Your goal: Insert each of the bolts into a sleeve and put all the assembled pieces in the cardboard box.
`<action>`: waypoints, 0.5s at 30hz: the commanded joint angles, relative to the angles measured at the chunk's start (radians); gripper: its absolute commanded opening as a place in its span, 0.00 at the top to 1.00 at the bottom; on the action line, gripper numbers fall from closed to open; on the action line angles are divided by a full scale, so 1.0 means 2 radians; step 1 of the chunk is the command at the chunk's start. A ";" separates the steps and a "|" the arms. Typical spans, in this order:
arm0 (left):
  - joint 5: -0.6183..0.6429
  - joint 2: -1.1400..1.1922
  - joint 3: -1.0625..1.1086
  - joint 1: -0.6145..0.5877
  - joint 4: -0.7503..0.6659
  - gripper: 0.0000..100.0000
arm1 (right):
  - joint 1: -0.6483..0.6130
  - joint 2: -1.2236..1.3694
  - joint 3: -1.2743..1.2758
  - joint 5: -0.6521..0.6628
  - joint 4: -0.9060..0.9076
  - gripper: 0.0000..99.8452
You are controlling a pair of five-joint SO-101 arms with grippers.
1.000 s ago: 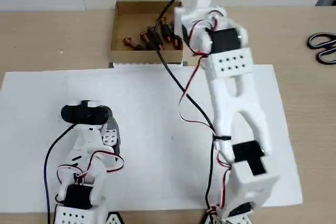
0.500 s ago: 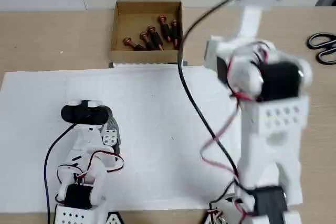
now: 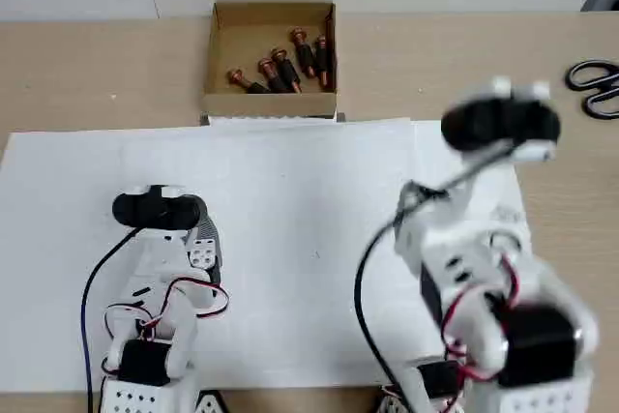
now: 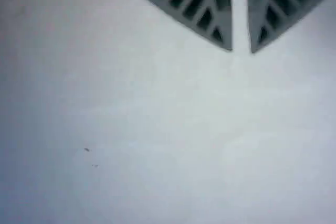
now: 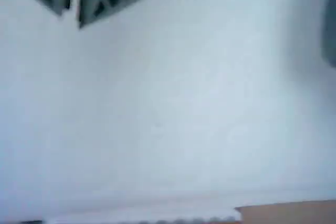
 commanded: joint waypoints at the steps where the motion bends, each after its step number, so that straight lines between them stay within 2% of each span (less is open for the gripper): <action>1: 0.002 0.003 -0.002 0.003 0.000 0.99 | 0.033 -0.110 0.146 0.042 -0.076 1.00; 4: 0.002 0.003 -0.002 0.003 0.000 0.99 | 0.053 -0.198 0.256 0.089 -0.119 1.00; 10: 0.002 0.003 -0.002 0.003 0.000 0.99 | 0.055 -0.342 0.407 0.100 -0.127 1.00; 15: 0.002 0.003 -0.002 0.003 0.000 0.99 | 0.066 -0.351 0.461 0.114 -0.148 1.00</action>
